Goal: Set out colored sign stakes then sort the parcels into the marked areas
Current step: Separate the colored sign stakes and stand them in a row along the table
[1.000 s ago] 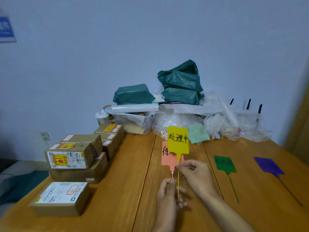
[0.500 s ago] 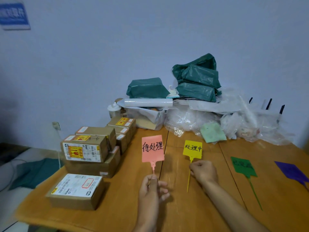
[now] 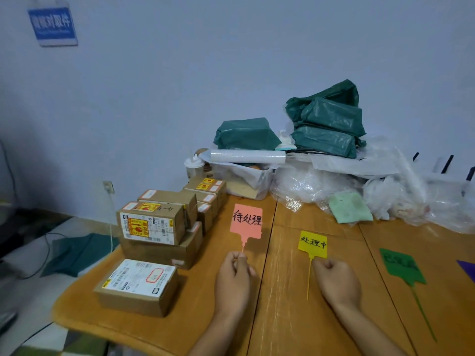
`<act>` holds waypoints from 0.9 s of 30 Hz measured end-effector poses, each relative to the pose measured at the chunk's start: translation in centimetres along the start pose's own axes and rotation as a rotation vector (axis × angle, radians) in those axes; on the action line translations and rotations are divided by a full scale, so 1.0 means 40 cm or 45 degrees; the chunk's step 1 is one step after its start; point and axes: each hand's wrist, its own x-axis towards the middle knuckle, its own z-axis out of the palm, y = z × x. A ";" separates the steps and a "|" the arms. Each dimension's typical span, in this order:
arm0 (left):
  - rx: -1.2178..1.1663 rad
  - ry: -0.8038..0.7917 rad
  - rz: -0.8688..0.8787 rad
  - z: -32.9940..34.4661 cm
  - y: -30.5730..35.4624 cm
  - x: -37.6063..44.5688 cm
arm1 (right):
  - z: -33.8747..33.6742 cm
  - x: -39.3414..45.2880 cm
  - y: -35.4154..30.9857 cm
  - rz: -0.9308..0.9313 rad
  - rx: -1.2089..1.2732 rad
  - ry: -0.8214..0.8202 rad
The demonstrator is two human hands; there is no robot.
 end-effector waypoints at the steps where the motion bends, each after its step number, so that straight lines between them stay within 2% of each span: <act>1: 0.074 0.023 0.025 0.002 -0.002 0.021 | -0.003 -0.018 0.005 -0.037 0.027 0.020; 6: 0.499 0.138 0.080 0.024 -0.019 0.134 | -0.021 -0.045 0.011 -0.114 0.129 0.082; 13: 0.990 0.187 0.169 0.047 -0.051 0.212 | -0.011 -0.048 0.021 -0.185 0.065 0.043; 21: 1.192 0.196 0.198 0.046 -0.065 0.240 | -0.009 -0.046 0.028 -0.226 0.079 0.038; 25: 1.288 0.127 0.172 0.026 -0.066 0.232 | -0.012 -0.056 0.017 -0.216 0.113 0.037; 27: 1.247 0.127 0.219 0.017 -0.048 0.194 | -0.019 -0.062 0.010 -0.201 0.120 0.017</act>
